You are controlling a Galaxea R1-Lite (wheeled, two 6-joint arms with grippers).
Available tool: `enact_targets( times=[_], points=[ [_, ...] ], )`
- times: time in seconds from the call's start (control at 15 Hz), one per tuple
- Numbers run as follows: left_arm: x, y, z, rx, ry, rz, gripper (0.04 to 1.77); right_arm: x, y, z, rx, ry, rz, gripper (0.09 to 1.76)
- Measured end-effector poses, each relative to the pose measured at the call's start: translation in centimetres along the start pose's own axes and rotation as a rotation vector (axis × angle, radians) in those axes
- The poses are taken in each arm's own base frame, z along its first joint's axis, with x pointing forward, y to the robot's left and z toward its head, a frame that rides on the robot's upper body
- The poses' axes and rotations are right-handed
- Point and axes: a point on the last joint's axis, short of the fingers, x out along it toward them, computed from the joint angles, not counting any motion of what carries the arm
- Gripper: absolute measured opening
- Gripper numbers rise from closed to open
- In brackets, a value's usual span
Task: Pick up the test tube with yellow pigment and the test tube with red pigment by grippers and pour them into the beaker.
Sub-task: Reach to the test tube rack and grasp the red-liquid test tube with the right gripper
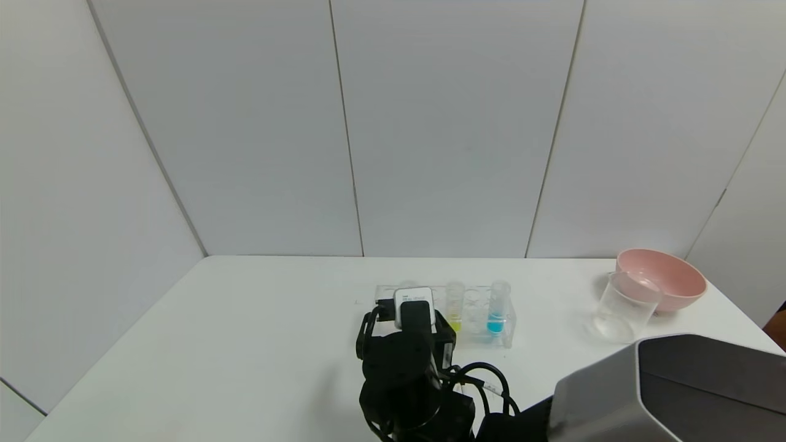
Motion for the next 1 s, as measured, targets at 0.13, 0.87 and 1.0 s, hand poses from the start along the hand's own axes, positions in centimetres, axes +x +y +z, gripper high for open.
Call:
enact_targets(
  times=[0.13, 0.87, 1.0],
  points=[
    [0.0, 0.0, 0.0, 0.0, 0.0, 0.0, 1.76, 1.3, -0.1, -0.8, -0.002, 0.006, -0.011, 1.71],
    [0.0, 0.0, 0.0, 0.0, 0.0, 0.0, 1.76, 5.1, -0.8, -1.6, 0.013, 0.008, -0.019, 1.71],
    [0.0, 0.0, 0.0, 0.0, 0.0, 0.0, 1.76, 5.5, -1.0, -1.6, 0.015, 0.012, -0.001, 1.36]
  ],
)
